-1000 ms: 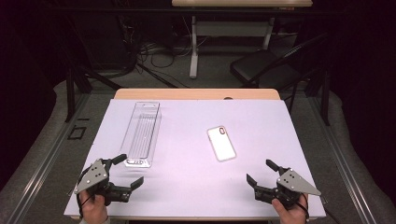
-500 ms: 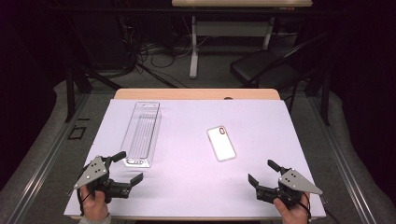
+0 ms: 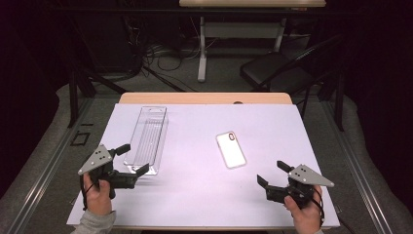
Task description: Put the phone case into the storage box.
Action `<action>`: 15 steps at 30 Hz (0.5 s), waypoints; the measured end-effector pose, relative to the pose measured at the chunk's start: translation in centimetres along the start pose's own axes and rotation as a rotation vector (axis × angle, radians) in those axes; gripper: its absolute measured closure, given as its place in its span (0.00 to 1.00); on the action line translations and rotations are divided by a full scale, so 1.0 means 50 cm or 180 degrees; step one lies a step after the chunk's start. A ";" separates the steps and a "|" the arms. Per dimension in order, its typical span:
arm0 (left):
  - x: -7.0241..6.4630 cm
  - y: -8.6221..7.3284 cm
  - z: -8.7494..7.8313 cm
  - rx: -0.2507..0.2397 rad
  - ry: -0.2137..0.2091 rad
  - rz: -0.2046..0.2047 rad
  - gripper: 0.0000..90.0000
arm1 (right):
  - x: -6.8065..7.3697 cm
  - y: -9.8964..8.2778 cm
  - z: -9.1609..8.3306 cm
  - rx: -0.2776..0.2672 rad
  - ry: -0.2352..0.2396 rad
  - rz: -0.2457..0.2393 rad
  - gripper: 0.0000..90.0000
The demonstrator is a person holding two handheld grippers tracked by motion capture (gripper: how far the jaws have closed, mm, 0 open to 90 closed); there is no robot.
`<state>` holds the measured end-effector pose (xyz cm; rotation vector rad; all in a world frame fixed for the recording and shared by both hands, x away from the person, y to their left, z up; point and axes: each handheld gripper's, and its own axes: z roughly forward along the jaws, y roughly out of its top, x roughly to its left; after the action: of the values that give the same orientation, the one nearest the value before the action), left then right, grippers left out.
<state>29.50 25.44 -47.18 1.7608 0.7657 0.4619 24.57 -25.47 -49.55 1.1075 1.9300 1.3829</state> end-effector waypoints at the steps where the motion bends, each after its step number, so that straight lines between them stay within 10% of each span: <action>1: 0.004 0.002 0.005 0.0015 -0.0013 -0.0021 0.02 | 0.001 0.003 0.006 0.0017 0.0011 -0.0005 0.15; 15: 0.049 0.040 0.044 0.0231 -0.0227 -0.0489 0.02 | -0.010 0.058 0.079 0.0477 0.0154 0.0027 0.14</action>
<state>33.19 25.25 -46.13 1.7603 0.8688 0.2698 28.84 -23.44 -48.23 1.1616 2.0946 1.2977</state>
